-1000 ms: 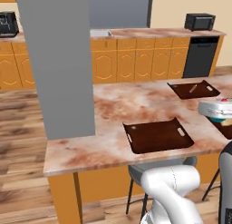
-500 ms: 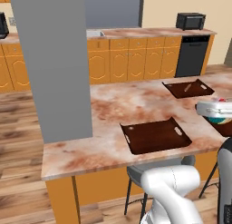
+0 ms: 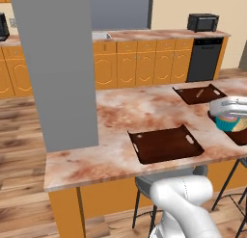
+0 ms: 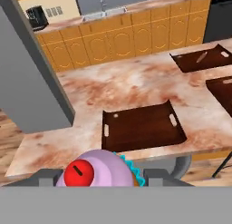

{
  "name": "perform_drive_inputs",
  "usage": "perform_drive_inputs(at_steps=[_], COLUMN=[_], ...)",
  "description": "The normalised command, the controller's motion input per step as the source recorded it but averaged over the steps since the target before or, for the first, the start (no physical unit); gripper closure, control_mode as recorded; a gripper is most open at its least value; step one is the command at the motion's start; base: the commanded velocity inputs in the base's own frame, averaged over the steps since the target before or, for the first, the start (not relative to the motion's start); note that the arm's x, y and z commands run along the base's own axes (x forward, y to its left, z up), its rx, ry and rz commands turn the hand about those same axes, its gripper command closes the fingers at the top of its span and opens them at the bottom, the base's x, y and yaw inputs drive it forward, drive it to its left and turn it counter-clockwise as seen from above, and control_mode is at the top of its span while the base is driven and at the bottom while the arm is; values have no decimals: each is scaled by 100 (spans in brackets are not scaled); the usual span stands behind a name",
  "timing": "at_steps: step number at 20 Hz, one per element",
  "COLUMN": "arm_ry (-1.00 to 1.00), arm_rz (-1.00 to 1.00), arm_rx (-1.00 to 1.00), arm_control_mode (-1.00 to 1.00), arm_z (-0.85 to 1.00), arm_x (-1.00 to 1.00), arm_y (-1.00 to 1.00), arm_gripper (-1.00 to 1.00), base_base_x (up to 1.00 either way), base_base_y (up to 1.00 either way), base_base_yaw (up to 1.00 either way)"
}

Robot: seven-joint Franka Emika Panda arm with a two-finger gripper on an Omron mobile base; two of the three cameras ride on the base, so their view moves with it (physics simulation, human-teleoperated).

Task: Take the cupcakes from the fridge and place them on the empty tray on the dining counter.

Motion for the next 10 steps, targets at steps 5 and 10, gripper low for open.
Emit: perform_drive_inputs(at_steps=[5, 10], arm_ry=[17, 13], arm_rz=[0, 0], arm_rx=[19, 11], arm_control_mode=[-100, -100], arm_z=[-34, -41], arm_x=[18, 13], arm_y=[0, 9], arm_gripper=[100, 100], base_base_x=[0, 0], base_base_y=[0, 0], base_base_yaw=[0, 0])
